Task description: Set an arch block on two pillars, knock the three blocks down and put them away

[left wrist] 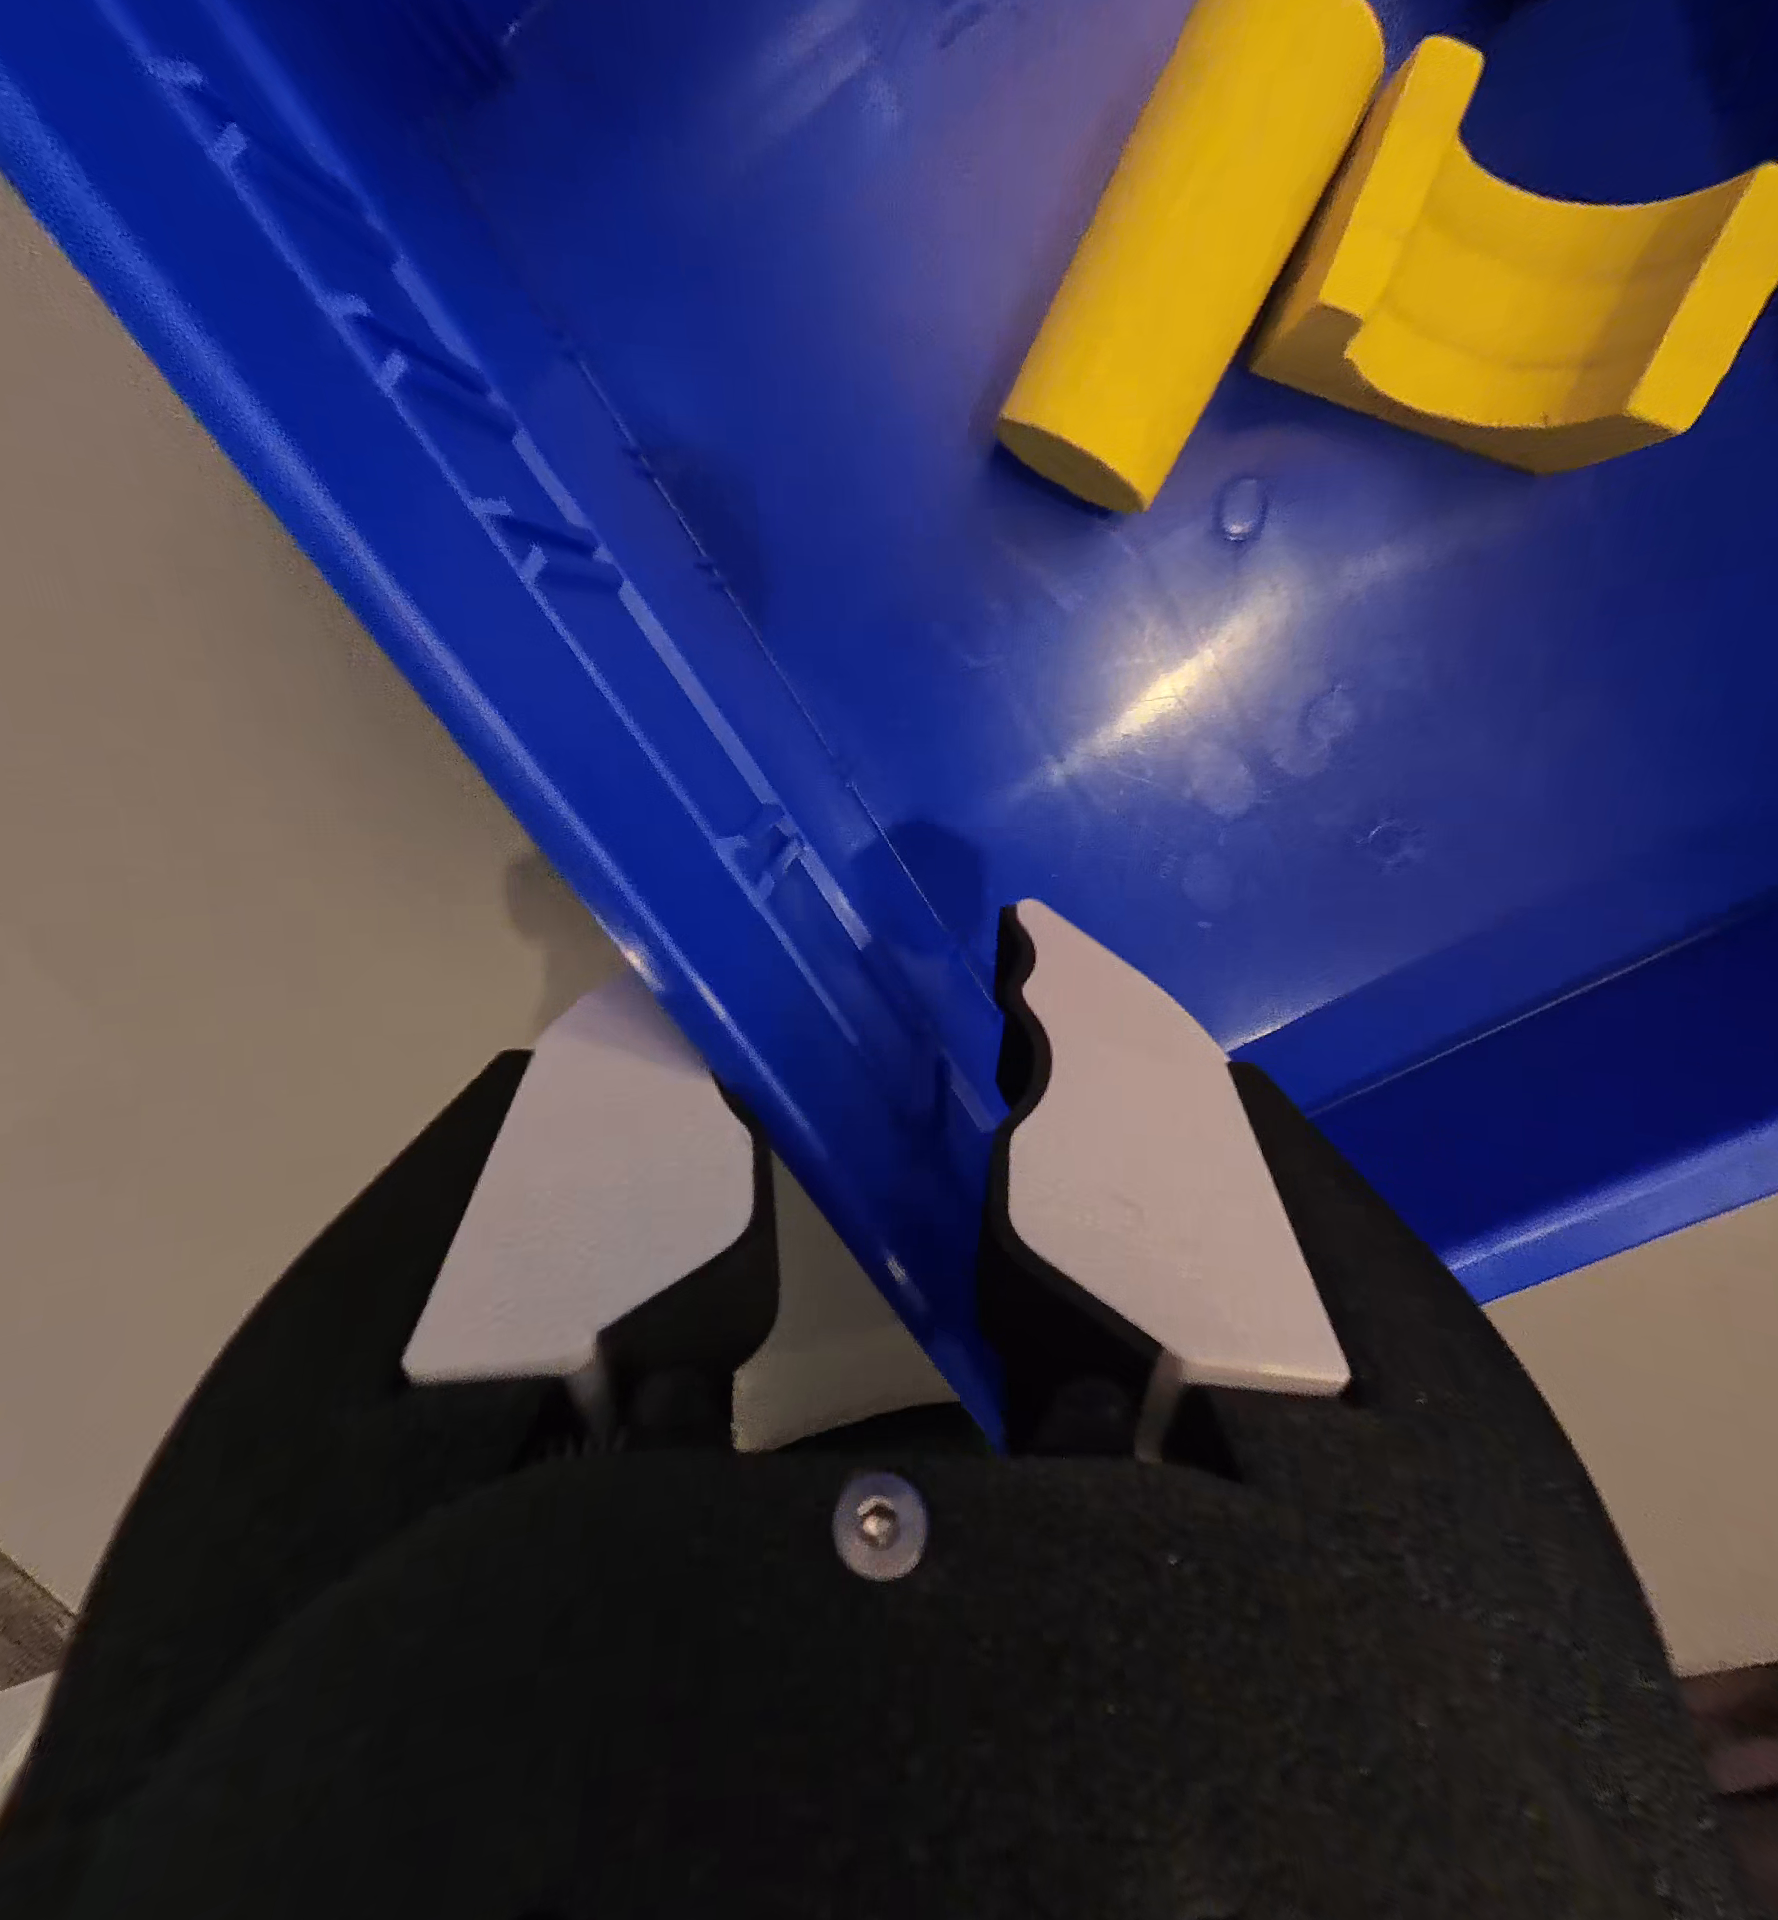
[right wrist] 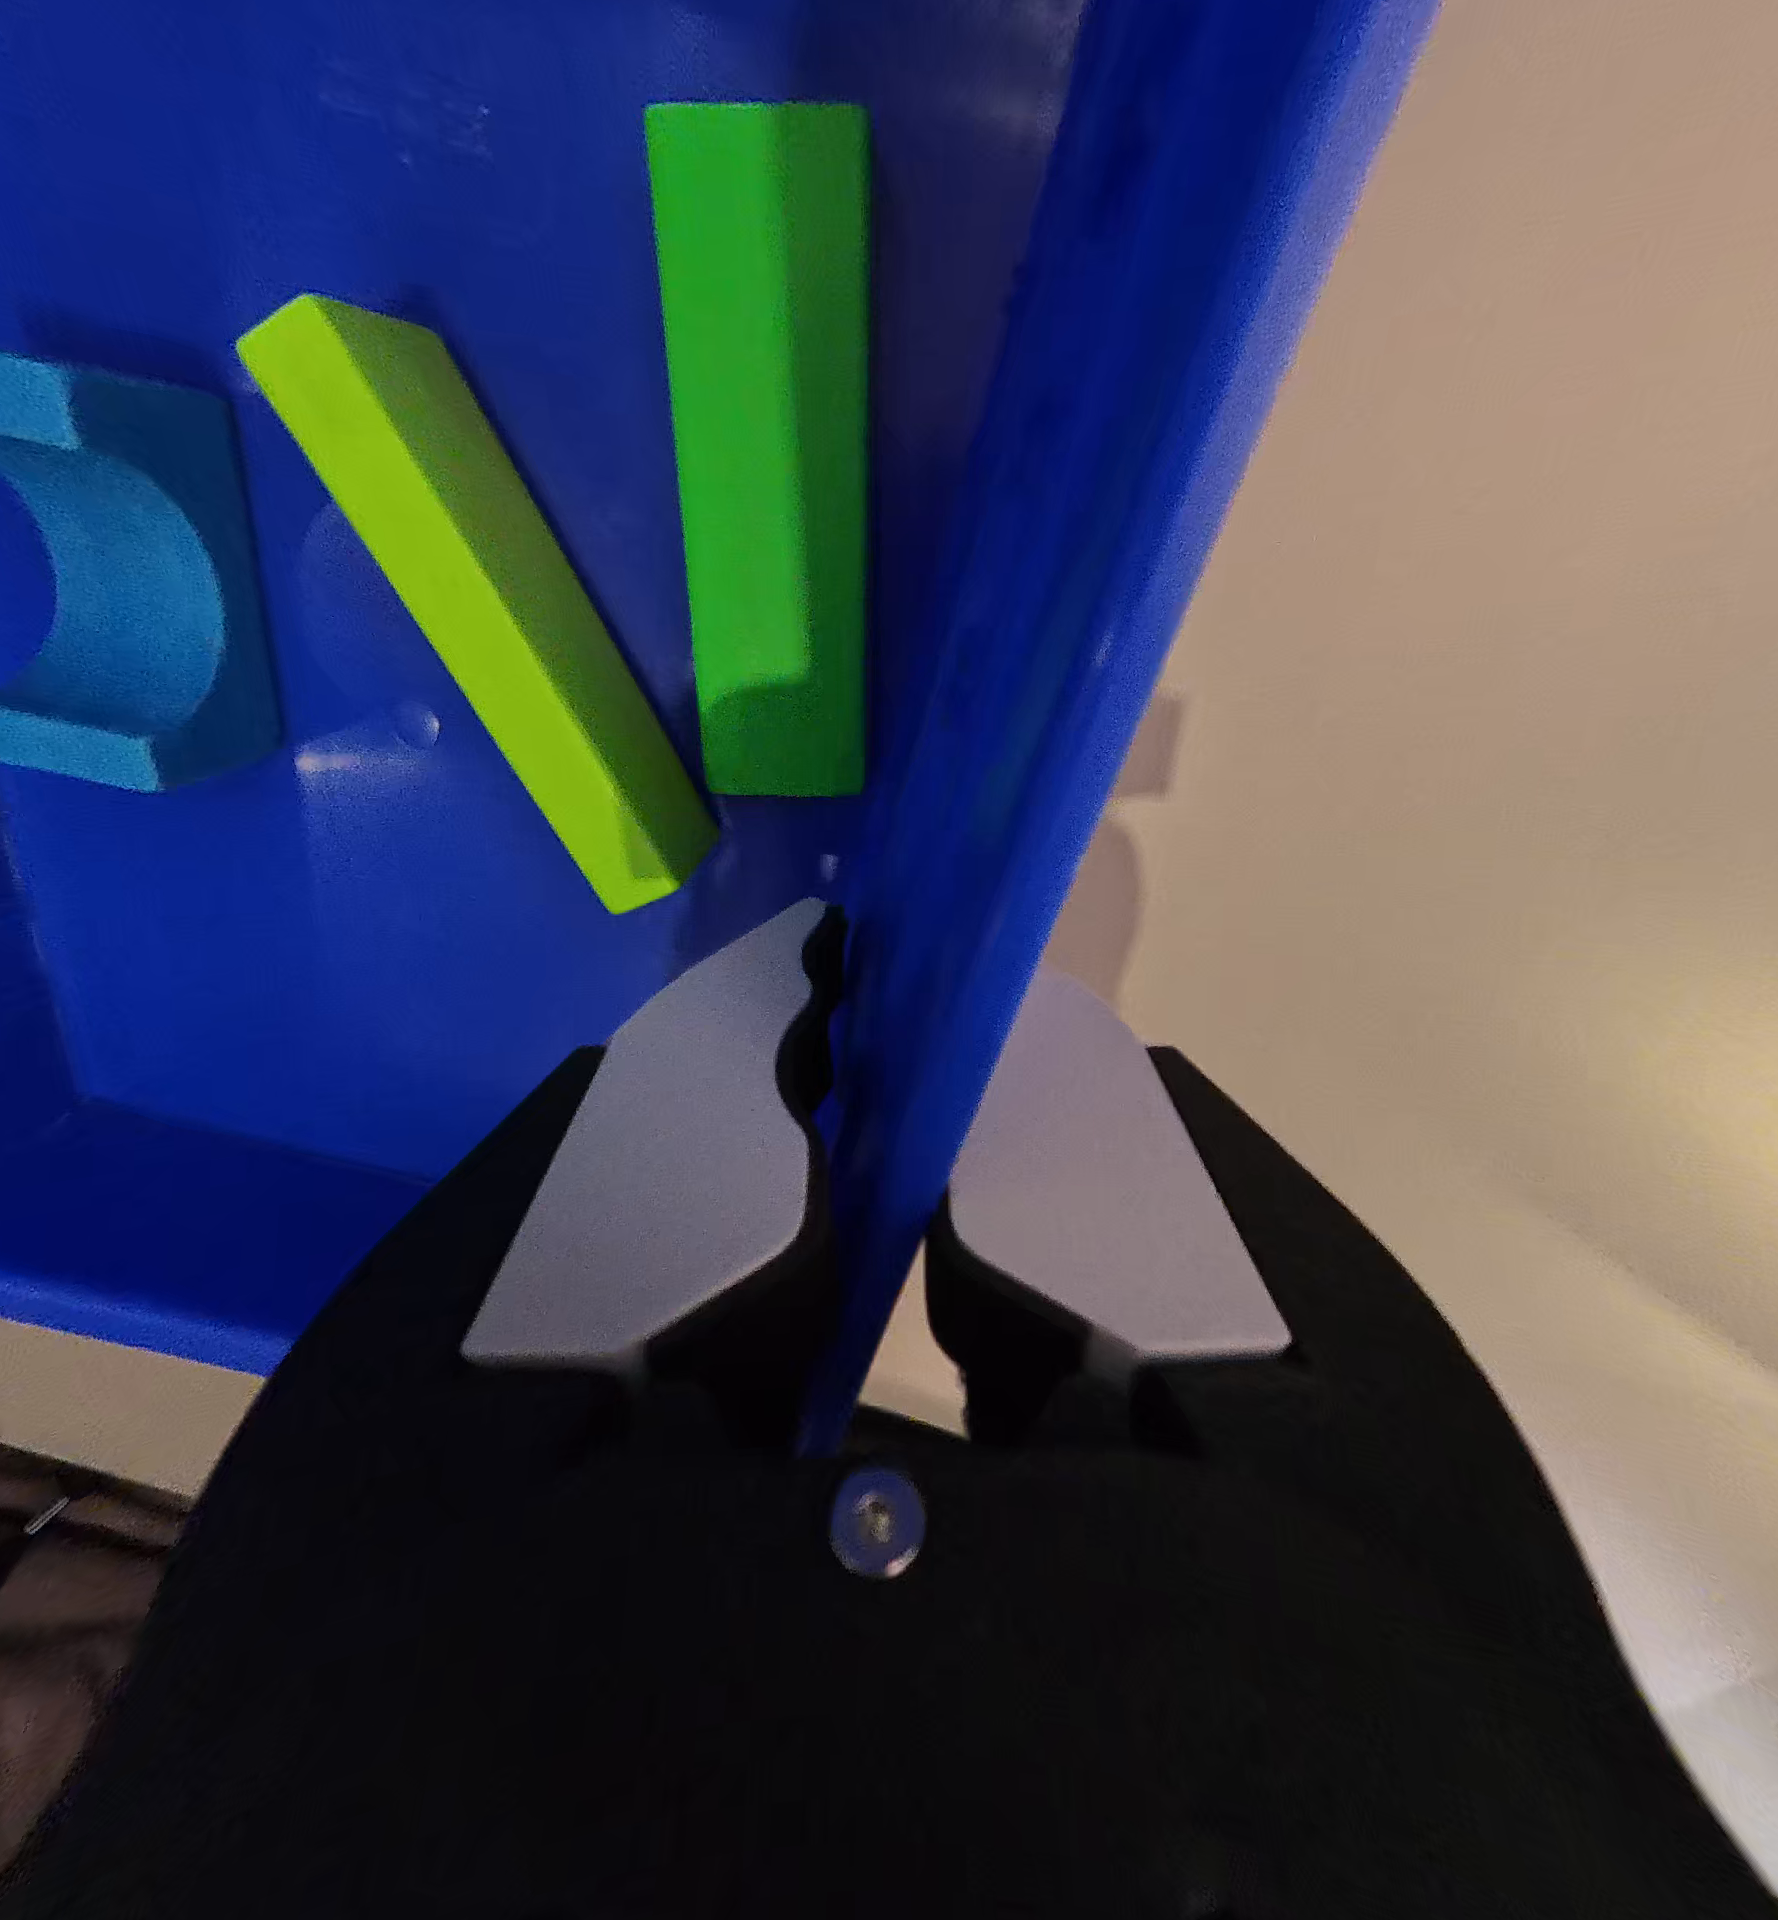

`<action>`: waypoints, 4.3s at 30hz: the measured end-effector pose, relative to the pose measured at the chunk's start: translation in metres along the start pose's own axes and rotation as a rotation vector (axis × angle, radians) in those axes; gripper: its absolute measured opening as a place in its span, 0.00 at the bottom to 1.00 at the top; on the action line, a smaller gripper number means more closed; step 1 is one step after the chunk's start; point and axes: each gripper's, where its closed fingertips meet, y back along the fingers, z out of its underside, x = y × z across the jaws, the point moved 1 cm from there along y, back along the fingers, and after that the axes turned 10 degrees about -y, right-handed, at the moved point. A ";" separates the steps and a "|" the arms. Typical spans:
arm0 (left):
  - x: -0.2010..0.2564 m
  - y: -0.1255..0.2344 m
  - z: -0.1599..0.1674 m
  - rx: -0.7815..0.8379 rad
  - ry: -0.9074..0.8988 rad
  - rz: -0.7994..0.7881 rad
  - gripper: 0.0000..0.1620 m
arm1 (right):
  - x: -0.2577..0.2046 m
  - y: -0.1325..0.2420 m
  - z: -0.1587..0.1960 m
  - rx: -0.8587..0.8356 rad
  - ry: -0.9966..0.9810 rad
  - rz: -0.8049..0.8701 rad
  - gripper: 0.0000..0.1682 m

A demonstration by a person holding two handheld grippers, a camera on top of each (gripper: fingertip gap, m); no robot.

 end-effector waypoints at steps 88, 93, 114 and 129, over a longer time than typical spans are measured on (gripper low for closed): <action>-0.187 0.014 0.149 0.106 0.324 -0.025 0.09 | -0.061 -0.003 -0.041 0.035 -0.061 -0.089 0.04; -0.181 0.010 0.131 0.142 0.229 -0.019 0.06 | 0.026 0.007 -0.002 0.039 -0.168 -0.076 0.04; -0.183 0.018 0.153 0.073 0.313 -0.054 0.07 | 0.192 0.027 0.076 0.085 -0.440 -0.013 0.05; -0.134 0.180 0.067 0.679 0.072 -0.326 0.29 | 0.116 0.214 0.003 1.008 -0.186 -0.006 0.18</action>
